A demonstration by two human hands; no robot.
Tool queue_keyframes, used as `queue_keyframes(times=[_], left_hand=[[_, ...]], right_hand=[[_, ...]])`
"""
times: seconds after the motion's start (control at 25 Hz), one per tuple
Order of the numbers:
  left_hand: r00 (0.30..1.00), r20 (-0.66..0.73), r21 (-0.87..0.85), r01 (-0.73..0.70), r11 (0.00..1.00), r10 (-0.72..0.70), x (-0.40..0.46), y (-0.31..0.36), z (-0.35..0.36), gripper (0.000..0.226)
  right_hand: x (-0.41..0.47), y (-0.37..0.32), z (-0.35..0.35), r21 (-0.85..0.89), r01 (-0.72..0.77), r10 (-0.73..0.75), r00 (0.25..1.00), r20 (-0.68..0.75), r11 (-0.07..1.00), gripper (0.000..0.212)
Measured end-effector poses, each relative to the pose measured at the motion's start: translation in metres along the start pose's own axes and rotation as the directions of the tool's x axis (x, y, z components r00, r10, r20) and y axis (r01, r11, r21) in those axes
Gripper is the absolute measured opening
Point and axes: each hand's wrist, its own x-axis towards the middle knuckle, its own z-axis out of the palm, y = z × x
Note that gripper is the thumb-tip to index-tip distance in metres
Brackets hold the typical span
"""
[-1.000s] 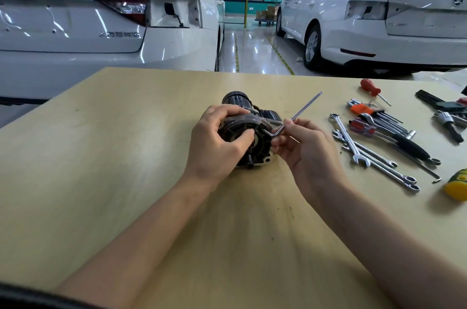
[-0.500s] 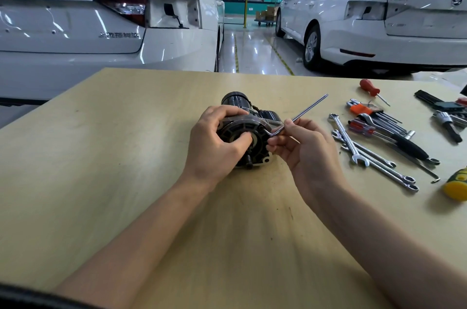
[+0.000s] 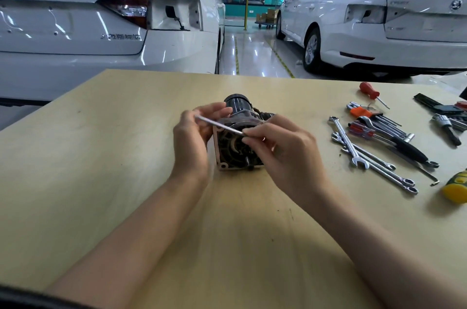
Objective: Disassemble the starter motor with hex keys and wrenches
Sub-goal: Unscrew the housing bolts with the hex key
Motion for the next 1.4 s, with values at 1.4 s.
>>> queue_keyframes(times=[1.4], left_hand=[[0.900,0.301,0.554,-0.434,0.711,0.315,-0.005,-0.009,0.001,0.037]], right_hand=[[0.007,-0.009,-0.012,0.733,-0.576,0.739,0.657,0.152,0.361,0.012]])
